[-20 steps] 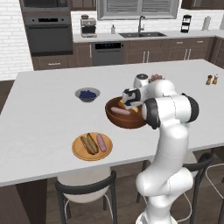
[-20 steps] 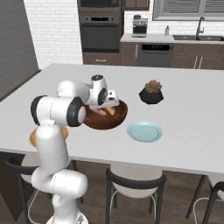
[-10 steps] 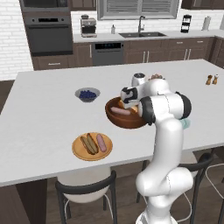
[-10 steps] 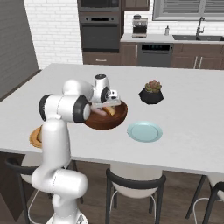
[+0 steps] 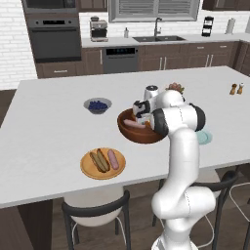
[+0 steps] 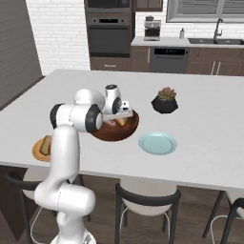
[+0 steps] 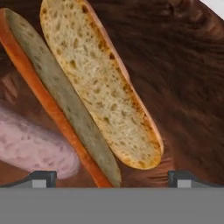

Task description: Place one bun and one sausage from the bowl on each plate.

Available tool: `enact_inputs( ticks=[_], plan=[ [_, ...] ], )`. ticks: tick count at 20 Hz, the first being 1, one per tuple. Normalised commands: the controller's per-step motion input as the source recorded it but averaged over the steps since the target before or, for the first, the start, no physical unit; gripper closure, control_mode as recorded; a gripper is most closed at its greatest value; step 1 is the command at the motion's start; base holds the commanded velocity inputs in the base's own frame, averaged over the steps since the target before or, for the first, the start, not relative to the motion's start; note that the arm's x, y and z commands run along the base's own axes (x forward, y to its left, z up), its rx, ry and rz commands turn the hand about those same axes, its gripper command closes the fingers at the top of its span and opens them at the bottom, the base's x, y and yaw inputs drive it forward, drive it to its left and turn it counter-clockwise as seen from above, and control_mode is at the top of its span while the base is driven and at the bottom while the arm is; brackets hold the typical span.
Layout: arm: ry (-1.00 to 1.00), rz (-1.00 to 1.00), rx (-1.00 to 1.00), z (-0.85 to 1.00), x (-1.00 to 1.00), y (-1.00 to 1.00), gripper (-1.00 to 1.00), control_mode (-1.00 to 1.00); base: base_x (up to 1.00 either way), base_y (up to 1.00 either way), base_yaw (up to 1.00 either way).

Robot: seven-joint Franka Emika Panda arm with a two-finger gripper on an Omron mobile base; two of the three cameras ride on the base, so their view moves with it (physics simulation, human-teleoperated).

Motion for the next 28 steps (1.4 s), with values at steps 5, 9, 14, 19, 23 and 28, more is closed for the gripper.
enact_inputs(
  ticks=[5, 9, 14, 19, 23, 28],
  plan=[
    [0.00, 0.00, -0.01, -0.28, 0.27, 0.00, -1.00, -1.00, 0.00, 0.00, 0.00],
    [-0.01, 0.00, 0.00, -0.09, 0.11, -0.02, -1.00, -1.00, 0.00, 0.00, 0.00],
    [-0.03, 0.00, 0.00, -0.04, 0.03, -0.08, -1.00, -1.00, 0.00, 0.00, 0.00],
    [0.02, 0.00, -0.02, -0.34, 0.04, -0.02, -1.00, -1.00, 0.00, 0.00, 0.00],
    [0.02, 0.00, -0.03, -0.32, 0.00, 0.00, 1.00, -1.00, 0.00, 0.00, 0.00],
    [0.03, 0.00, -0.04, -0.05, 0.02, 0.00, 1.00, -1.00, 0.00, 0.00, 0.00]
  ],
)
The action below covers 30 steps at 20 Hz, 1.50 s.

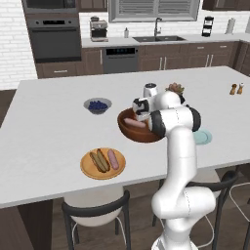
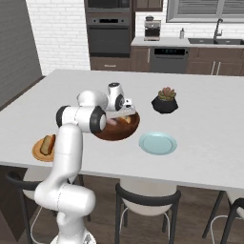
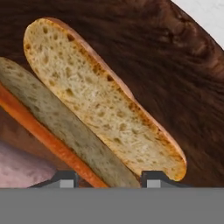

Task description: Place one bun and one sausage from the bowl on each plate.

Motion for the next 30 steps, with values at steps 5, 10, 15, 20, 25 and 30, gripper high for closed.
enact_inputs(
  ticks=[5, 10, 15, 20, 25, 30],
  plan=[
    [0.01, 0.00, -0.06, -0.12, -0.03, 0.00, 1.00, -1.00, 0.00, 0.00, 0.00],
    [-0.01, 0.00, -0.01, 0.10, -0.31, -0.01, 1.00, -1.00, 0.00, 0.00, 0.00],
    [-0.03, -0.11, 0.00, 0.83, -0.77, -0.26, 1.00, -1.00, 0.00, 0.00, 0.00],
    [0.01, -0.28, 0.00, 0.74, -0.89, -0.83, 1.00, -1.00, 0.00, 0.00, 0.00],
    [0.11, -0.33, 0.00, 0.36, -0.81, -0.98, 1.00, -1.00, 0.00, 0.00, 0.00],
    [0.13, -0.23, -0.02, -0.25, -0.38, -0.95, 1.00, -1.00, 0.00, 0.00, 0.00]
  ],
)
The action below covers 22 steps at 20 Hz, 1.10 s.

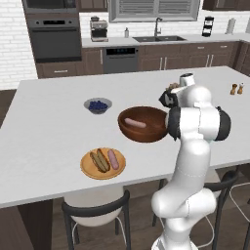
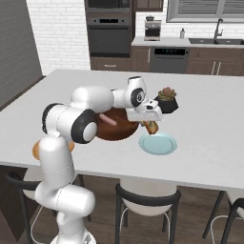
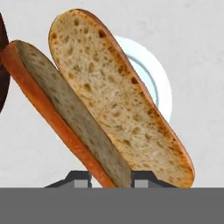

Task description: Place one bun and one sausage from the bowl on each plate.

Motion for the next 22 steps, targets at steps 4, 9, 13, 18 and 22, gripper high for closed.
enact_inputs(
  ticks=[4, 9, 13, 18, 22],
  plan=[
    [0.01, 0.00, 0.00, -0.23, 0.03, -0.38, 1.00, -1.00, 0.00, 0.00, 0.00],
    [0.05, 0.00, 0.00, -0.55, 0.01, -0.25, 1.00, -1.00, 0.00, 0.00, 0.00],
    [0.03, 0.00, 0.00, -0.58, 0.15, -0.13, 1.00, -1.00, 0.00, 0.00, 0.00],
    [0.01, 0.00, 0.00, -0.43, 0.30, -0.11, -1.00, -1.00, 0.00, 0.00, 0.00],
    [0.00, 0.00, 0.00, -0.22, 0.25, -0.15, -1.00, -1.00, 0.00, 0.00, 0.00]
  ],
)
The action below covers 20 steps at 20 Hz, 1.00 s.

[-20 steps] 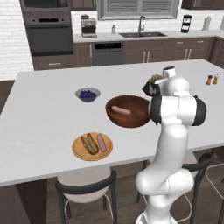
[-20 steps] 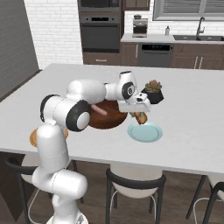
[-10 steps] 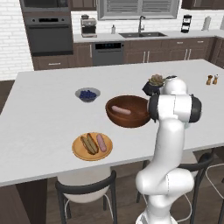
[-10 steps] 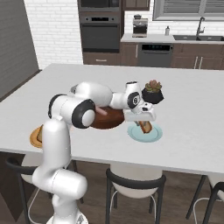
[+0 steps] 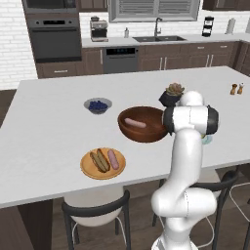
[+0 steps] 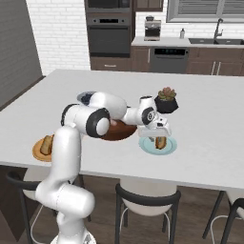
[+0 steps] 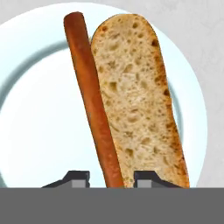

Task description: Place one bun and one sausage from the bowl on each plate.

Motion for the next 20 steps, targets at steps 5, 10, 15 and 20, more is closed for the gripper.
enact_inputs(
  ticks=[5, 10, 15, 20],
  plan=[
    [-0.01, 0.00, 0.01, 0.07, 0.05, -0.14, -1.00, -1.00, 0.00, 0.00, 0.00],
    [-0.21, 0.00, 0.02, 0.95, -0.52, 0.01, -1.00, -1.00, 0.00, 0.00, 0.00],
    [-0.38, 0.01, 0.01, 1.00, -0.66, 0.50, -1.00, -1.00, 0.00, 0.00, 0.00],
    [-0.29, 0.27, 0.00, 0.71, -0.12, 1.00, -1.00, -1.00, 0.00, 0.00, 0.00]
  ],
)
